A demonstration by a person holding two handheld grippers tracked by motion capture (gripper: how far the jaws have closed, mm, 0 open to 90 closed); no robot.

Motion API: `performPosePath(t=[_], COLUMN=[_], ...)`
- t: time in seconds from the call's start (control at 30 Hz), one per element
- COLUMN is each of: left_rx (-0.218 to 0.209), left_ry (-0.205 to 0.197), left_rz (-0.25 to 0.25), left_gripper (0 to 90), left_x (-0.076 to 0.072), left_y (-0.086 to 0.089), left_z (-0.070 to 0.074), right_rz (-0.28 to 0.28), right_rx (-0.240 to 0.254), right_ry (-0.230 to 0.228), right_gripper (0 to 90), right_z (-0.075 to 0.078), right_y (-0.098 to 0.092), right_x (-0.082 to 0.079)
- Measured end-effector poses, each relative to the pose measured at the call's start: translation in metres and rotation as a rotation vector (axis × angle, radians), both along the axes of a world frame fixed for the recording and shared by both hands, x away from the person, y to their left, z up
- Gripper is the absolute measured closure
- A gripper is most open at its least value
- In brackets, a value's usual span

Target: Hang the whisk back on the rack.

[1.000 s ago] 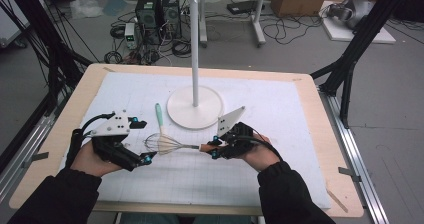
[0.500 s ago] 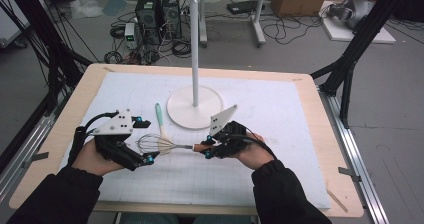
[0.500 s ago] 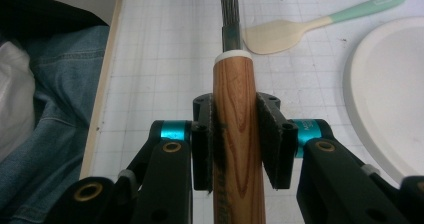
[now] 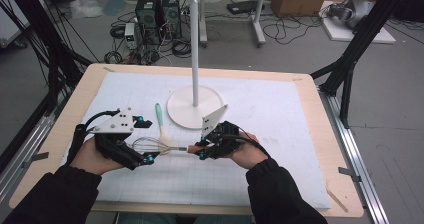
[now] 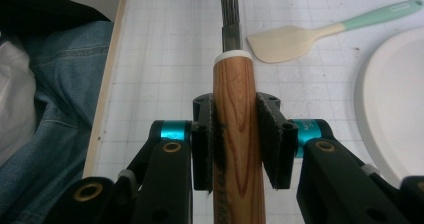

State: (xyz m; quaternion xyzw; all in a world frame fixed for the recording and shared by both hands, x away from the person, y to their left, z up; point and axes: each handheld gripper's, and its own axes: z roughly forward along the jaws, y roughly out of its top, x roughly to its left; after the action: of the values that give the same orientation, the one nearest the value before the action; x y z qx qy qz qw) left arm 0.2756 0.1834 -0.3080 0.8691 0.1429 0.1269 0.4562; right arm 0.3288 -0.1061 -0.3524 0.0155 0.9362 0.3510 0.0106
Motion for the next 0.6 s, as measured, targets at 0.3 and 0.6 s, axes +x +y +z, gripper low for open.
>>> performPosePath(t=[0.3,0.6], left_rx=[0.017,0.045], left_ry=[0.018,0.027], left_rz=[-0.034,-0.063], left_gripper=[15.2,20.9], left_x=[0.002,0.001], left_y=[-0.006,-0.017], left_z=[0.000,0.002], right_rz=[0.014,0.039], right_rx=[-0.012,-0.023], right_ry=[-0.014,-0.035], right_gripper=[70.2,70.2], right_z=[0.005,0.016], right_y=[0.007,0.020], right_x=[-0.002,-0.007])
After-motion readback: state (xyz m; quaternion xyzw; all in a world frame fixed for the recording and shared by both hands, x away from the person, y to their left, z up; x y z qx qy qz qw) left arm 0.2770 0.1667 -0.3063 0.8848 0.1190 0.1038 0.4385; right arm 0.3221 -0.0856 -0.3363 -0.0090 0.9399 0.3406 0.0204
